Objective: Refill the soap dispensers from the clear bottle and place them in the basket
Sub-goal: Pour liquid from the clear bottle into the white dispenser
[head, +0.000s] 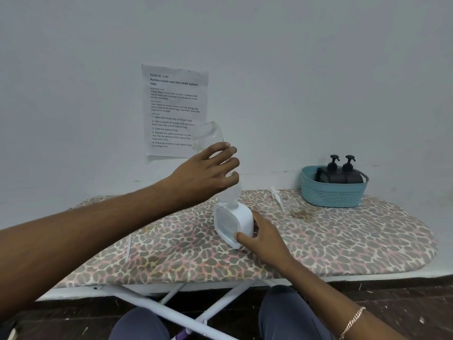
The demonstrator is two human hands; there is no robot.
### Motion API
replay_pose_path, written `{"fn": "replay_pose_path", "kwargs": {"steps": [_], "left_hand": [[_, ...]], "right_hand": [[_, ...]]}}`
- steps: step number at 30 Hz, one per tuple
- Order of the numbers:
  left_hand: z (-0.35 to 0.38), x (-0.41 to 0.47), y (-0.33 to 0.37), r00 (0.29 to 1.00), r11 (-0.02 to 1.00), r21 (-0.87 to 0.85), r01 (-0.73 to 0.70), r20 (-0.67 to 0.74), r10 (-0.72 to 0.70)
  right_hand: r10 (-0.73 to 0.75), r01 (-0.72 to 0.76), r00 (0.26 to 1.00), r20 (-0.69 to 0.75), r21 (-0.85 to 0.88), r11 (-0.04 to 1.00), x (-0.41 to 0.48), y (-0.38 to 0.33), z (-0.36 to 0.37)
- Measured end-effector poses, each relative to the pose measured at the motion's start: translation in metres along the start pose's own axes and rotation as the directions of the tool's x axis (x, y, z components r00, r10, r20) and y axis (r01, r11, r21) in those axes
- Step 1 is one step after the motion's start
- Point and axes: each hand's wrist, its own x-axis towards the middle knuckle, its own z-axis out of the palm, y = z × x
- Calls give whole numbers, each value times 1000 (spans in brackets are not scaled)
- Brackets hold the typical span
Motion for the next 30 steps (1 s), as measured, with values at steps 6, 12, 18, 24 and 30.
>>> {"fn": "replay_pose_path", "kwargs": {"steps": [6, 12, 18, 24, 30], "left_hand": [[-1, -2, 1, 1000, 1000, -19, 19, 11, -19], [2, -12, 4, 994, 993, -50, 106, 45, -104], [5, -21, 12, 974, 974, -60, 217, 81, -212], [9, -32, 22, 933, 936, -71, 345, 134, -334], [12, -43, 36, 874, 878, -110, 465, 212, -437]], "right_hand": [[-3, 3, 1000, 2, -8, 1000, 0, -1, 0], [-4, 4, 1000, 1, -16, 1000, 0, -1, -1], [-1, 1, 1000, -3, -6, 1000, -1, -2, -1], [2, -2, 1000, 1, 11, 1000, -2, -3, -2], [0, 0, 1000, -2, 16, 1000, -2, -4, -2]]}}
